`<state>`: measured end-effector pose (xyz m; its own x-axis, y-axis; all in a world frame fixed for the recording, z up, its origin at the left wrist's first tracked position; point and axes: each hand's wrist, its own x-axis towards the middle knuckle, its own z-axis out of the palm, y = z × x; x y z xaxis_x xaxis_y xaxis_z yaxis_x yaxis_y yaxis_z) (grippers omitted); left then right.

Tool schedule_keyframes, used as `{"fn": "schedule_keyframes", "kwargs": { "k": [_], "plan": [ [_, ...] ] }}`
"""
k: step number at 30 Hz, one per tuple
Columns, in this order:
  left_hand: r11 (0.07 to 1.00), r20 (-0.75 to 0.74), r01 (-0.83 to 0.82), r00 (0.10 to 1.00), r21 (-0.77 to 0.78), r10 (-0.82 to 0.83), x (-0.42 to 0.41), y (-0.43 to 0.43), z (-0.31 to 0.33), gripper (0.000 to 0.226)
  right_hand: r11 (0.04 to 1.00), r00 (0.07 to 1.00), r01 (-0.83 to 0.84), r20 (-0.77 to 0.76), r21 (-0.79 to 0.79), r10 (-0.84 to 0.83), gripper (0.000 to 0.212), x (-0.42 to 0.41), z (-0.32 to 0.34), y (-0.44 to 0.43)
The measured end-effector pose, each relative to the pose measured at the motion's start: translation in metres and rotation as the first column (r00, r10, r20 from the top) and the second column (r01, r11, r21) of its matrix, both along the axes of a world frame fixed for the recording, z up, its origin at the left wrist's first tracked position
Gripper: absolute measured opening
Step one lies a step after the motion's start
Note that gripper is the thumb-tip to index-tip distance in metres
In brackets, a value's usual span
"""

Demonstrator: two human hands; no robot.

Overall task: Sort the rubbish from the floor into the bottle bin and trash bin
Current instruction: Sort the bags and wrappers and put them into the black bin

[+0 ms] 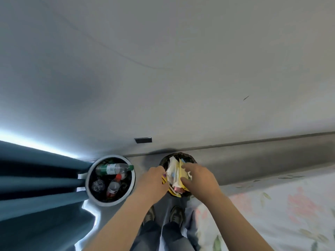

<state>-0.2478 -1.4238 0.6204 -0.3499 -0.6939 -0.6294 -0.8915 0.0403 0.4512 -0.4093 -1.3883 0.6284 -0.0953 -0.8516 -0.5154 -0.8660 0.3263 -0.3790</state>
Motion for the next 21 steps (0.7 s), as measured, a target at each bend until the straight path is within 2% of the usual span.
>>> {"fn": "schedule_keyframes", "kwargs": {
  "k": [9, 15, 21],
  "plan": [
    [0.948, -0.130, -0.221, 0.972, -0.230, 0.195, 0.051, 0.005, 0.130, 0.039, 0.975, 0.993, -0.064, 0.089, -0.213, 0.084, 0.040, 0.032, 0.122, -0.018],
    [0.852, -0.184, -0.431, 0.901, -0.297, 0.392, 0.072, 0.026, 0.178, 0.040, 0.916, 0.945, -0.320, -0.016, -0.243, 0.326, 0.043, 0.042, 0.165, -0.030],
    [0.703, -0.159, -0.641, 0.763, -0.308, 0.626, 0.105, 0.076, 0.194, 0.037, 0.768, 0.799, -0.584, -0.015, -0.263, 0.602, 0.043, 0.095, 0.194, -0.031]
  ]
}}
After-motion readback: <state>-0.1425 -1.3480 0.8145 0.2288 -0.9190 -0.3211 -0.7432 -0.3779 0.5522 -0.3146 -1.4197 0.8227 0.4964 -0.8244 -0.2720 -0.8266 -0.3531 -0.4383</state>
